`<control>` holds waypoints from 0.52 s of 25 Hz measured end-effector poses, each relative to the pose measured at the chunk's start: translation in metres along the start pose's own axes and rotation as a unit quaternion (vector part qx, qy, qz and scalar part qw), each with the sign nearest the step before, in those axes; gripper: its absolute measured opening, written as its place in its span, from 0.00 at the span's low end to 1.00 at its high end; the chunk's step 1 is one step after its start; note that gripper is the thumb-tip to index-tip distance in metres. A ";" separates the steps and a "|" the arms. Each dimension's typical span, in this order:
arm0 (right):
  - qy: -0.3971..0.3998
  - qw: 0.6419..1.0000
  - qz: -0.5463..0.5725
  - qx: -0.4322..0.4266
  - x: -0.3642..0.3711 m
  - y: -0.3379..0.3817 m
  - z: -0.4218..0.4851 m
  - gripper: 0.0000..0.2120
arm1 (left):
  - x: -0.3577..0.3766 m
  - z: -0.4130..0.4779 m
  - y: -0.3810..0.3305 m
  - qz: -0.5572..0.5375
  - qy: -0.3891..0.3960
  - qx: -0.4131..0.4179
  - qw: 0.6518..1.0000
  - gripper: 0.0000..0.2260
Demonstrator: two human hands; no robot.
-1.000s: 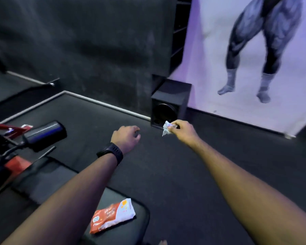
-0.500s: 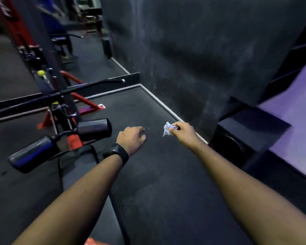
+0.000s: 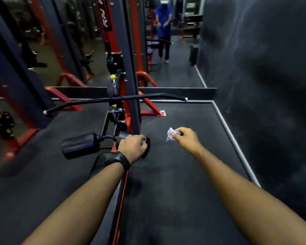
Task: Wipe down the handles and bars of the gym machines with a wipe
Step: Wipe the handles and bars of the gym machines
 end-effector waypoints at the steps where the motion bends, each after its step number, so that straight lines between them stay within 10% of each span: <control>1: 0.018 1.000 -0.001 -0.016 0.005 0.002 0.024 0.07 | -0.001 0.017 0.006 0.013 -0.010 -0.020 1.000 0.16; 13: 0.089 0.993 0.028 -0.067 0.124 0.026 0.321 0.07 | 0.010 0.272 0.128 0.037 -0.061 -0.141 0.987 0.15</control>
Point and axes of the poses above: each hand's wrist, its own z-axis towards the middle knuckle, its own x-axis out of the palm, y = z × x, the point moved 4 cm from there along z, towards the middle knuckle, and after that the axes turned 1 degree about -z, right-handed, at the moved point
